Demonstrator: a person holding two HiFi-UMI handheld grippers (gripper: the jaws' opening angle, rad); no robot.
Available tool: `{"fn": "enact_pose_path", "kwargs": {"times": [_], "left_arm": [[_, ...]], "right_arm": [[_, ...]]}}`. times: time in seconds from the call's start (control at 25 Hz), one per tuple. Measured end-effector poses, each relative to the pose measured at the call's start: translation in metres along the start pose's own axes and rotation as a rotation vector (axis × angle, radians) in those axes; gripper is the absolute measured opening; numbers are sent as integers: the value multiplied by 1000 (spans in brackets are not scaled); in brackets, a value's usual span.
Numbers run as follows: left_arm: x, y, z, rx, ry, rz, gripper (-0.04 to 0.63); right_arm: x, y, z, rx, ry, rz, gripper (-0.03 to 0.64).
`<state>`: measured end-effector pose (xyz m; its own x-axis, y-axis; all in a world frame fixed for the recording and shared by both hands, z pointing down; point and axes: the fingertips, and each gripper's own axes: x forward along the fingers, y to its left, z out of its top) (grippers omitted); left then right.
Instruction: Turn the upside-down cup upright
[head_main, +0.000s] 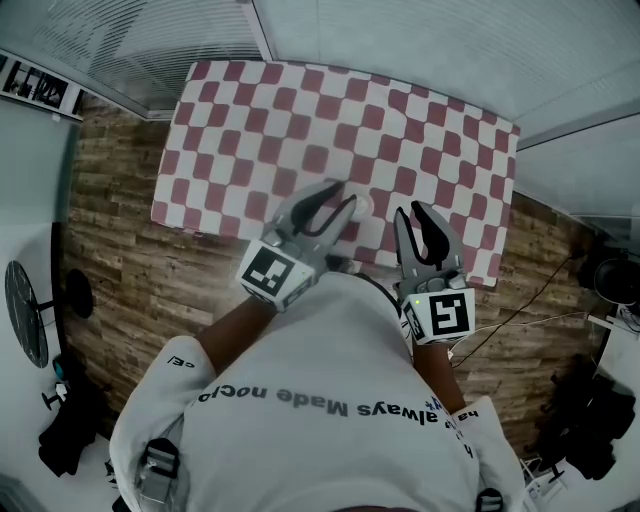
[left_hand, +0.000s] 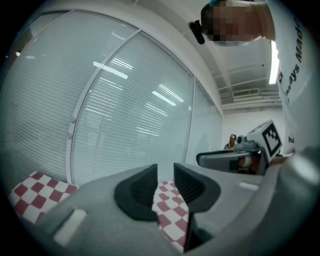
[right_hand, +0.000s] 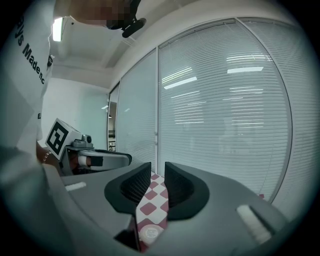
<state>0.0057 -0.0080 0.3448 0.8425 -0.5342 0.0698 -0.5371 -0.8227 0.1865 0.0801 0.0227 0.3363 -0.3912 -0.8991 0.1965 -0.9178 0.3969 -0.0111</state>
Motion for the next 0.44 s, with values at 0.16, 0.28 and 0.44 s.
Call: {"fn": "enact_pose_path", "kwargs": {"times": [0.16, 0.28, 0.44], "left_arm": [[-1, 3, 1, 4, -5, 3, 106], [0, 3, 1, -5, -1, 7, 104], [1, 4, -3, 1, 8, 4, 104]], "right_arm": [[0, 0, 0, -1, 4, -2, 86], [0, 0, 0, -2, 5, -1, 86], [2, -1, -3, -6, 8, -1, 86]]}}
